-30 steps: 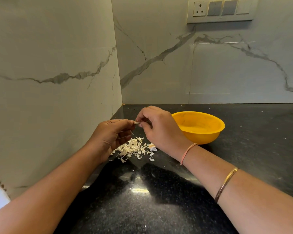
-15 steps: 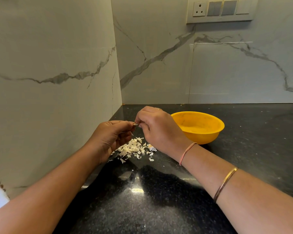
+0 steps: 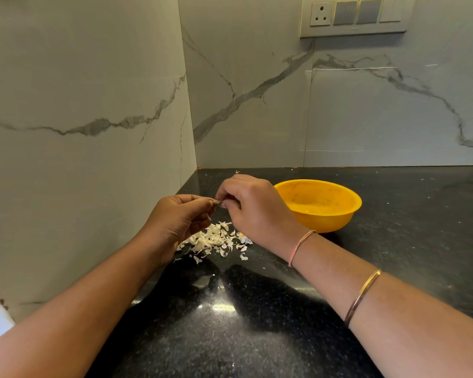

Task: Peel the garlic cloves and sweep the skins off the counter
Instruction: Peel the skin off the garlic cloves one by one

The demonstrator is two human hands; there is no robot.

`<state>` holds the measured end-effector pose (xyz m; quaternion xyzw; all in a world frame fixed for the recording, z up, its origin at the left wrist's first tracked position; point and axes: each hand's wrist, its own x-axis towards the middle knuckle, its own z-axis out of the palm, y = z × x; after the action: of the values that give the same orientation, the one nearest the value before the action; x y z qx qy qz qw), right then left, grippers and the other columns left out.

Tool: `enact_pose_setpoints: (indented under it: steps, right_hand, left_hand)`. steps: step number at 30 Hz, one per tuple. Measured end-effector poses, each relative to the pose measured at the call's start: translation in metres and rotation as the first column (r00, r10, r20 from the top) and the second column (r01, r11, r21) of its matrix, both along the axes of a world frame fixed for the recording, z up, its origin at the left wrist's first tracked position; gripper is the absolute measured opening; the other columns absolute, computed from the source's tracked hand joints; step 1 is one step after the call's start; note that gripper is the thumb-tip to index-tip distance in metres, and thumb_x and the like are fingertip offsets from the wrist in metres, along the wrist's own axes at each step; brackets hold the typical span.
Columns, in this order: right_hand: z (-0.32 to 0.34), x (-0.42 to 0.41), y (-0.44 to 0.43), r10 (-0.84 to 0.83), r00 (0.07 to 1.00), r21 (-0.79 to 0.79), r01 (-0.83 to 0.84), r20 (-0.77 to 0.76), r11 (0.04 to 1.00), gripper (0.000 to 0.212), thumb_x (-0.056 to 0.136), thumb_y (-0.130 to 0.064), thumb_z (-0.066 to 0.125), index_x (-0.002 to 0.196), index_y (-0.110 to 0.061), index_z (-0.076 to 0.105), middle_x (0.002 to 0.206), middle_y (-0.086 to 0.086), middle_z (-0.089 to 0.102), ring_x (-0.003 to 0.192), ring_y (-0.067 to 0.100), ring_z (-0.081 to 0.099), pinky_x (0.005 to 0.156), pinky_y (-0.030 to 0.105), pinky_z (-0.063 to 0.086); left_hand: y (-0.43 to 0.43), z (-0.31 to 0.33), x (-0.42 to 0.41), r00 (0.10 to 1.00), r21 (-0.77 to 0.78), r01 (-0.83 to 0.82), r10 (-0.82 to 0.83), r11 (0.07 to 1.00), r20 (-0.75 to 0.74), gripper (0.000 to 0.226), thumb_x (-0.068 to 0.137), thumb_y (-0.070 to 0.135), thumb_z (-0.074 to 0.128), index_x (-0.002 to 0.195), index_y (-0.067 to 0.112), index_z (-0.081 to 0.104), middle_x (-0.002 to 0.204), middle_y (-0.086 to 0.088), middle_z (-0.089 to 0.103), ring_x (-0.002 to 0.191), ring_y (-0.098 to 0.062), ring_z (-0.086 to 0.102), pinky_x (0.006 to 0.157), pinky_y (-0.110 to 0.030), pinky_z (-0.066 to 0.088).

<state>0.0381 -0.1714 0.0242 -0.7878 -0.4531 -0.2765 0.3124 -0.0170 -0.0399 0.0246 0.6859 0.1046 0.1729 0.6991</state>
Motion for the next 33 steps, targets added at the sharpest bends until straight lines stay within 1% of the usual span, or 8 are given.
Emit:
enact_pose_setpoints:
  steps: [6,10,13,16,20,24,27,33]
  right_hand:
    - [-0.002,0.003,0.001,0.043,0.926,0.183,0.028,-0.375,0.983,0.009,0.08,-0.005,0.07,0.087,-0.01,0.072,0.075,-0.004,0.065,0.07,0.007,0.06,0.059,0.006,0.044]
    - [-0.004,0.003,0.002,0.182,0.819,0.306,-0.009,-0.544,0.952,0.012,0.079,0.0,0.07,0.081,-0.011,0.069,0.08,0.007,0.069,0.075,0.021,0.065,0.075,0.034,0.057]
    - [-0.003,-0.001,0.0,0.304,0.702,0.392,-0.038,-0.644,0.919,0.019,0.08,0.007,0.066,0.078,-0.013,0.066,0.078,0.008,0.066,0.073,0.016,0.063,0.077,0.034,0.057]
    - [-0.002,-0.003,0.0,0.383,0.618,0.453,-0.047,-0.687,0.89,0.019,0.081,0.008,0.063,0.079,-0.01,0.065,0.078,0.008,0.065,0.073,0.014,0.062,0.073,0.025,0.056]
    - [-0.002,-0.005,0.001,0.447,0.545,0.509,-0.043,-0.71,0.86,0.016,0.083,0.008,0.062,0.081,-0.008,0.065,0.081,0.01,0.065,0.078,0.018,0.062,0.076,0.028,0.056]
    - [0.005,-0.005,-0.001,0.622,0.411,0.678,-0.012,-0.667,0.735,0.009,0.084,0.005,0.06,0.085,-0.004,0.063,0.083,0.011,0.065,0.076,0.016,0.062,0.073,0.026,0.057]
    - [0.007,-0.004,-0.003,0.637,0.387,0.701,0.035,-0.666,0.712,0.007,0.087,0.002,0.059,0.088,-0.004,0.063,0.083,0.011,0.066,0.074,0.015,0.062,0.07,0.027,0.058]
    - [0.003,-0.002,0.0,0.573,0.397,0.639,0.043,-0.717,0.768,0.009,0.091,-0.002,0.055,0.094,0.001,0.063,0.075,0.008,0.064,0.065,0.012,0.06,0.065,0.025,0.057]
  left_hand:
    - [0.0,-0.001,0.002,1.0,-0.004,-0.008,0.008,1.0,-0.01,0.011,0.084,0.006,0.063,0.073,0.004,0.067,0.061,-0.004,0.062,0.051,-0.006,0.054,0.051,-0.015,0.051]
    - [0.0,0.0,0.002,1.0,-0.005,-0.006,0.006,1.0,-0.021,0.01,0.085,0.006,0.061,0.077,0.003,0.066,0.066,-0.006,0.061,0.047,-0.004,0.053,0.05,-0.016,0.051]
    - [0.0,0.0,0.002,1.0,-0.014,-0.004,0.004,1.0,-0.025,0.012,0.085,0.006,0.061,0.075,0.004,0.066,0.065,-0.006,0.06,0.051,-0.006,0.052,0.052,-0.016,0.052]
    - [-0.001,0.0,0.002,1.0,-0.02,0.004,-0.005,1.0,-0.028,0.013,0.085,0.005,0.061,0.074,0.005,0.065,0.065,-0.006,0.06,0.05,-0.006,0.053,0.052,-0.016,0.052]
    - [0.0,-0.001,0.002,0.999,-0.018,0.019,-0.02,1.0,-0.038,0.011,0.086,0.005,0.061,0.075,0.003,0.064,0.065,-0.007,0.058,0.043,-0.003,0.052,0.05,-0.015,0.052]
    - [0.001,-0.005,0.005,0.997,0.047,0.016,-0.012,0.999,-0.074,0.013,0.085,0.004,0.061,0.072,0.003,0.064,0.063,-0.006,0.056,0.05,-0.006,0.051,0.056,-0.018,0.055]
    - [0.004,-0.007,0.005,0.997,0.097,-0.015,0.023,0.995,-0.072,0.012,0.085,0.009,0.064,0.073,0.005,0.066,0.069,-0.008,0.06,0.059,-0.011,0.055,0.066,-0.026,0.055]
    - [0.003,-0.005,0.002,0.997,0.128,-0.055,0.046,0.99,0.069,0.016,0.079,0.024,0.07,0.069,0.013,0.066,0.062,-0.002,0.062,0.054,-0.011,0.054,0.047,-0.015,0.045]
